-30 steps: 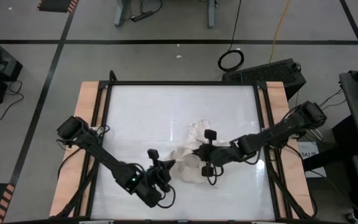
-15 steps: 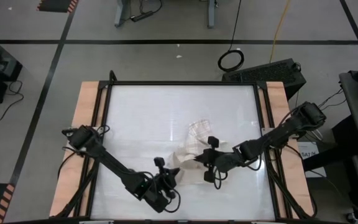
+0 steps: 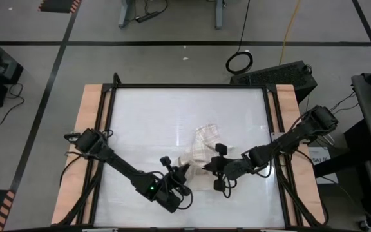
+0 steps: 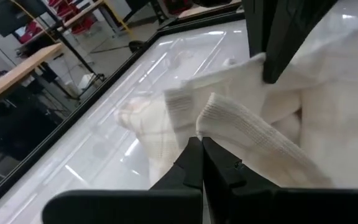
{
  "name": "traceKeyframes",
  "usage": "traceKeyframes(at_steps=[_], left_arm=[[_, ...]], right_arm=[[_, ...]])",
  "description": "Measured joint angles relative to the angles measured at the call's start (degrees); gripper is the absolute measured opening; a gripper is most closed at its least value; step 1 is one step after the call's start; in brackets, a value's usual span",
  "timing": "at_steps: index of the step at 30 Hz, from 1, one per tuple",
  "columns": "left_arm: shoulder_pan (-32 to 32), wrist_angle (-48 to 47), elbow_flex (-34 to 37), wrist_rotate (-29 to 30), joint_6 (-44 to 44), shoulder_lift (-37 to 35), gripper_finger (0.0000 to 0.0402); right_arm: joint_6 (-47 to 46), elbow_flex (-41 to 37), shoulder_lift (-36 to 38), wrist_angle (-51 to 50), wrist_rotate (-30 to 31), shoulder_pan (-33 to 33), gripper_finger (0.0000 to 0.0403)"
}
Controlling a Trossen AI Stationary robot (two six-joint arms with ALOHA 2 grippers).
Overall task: Roll towel
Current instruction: Roll the white towel
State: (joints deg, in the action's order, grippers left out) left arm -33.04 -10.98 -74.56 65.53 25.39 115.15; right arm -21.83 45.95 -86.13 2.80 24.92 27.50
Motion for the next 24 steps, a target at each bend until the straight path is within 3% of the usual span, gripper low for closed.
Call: traceKeyframes(at_steps=[9, 24], left_arm=[[0.13, 0.43, 0.0, 2.11, 1.37, 0.0, 0.0], [0.15, 1.57, 0.0, 2.22, 1.33, -0.02, 0.0]], right_arm=[[0.2, 0.0, 0.0, -0.97, -1.3, -0.01, 0.0012], [-0.02, 0.04, 0.0, -0.55, -2.79, -0.01, 0.0161]])
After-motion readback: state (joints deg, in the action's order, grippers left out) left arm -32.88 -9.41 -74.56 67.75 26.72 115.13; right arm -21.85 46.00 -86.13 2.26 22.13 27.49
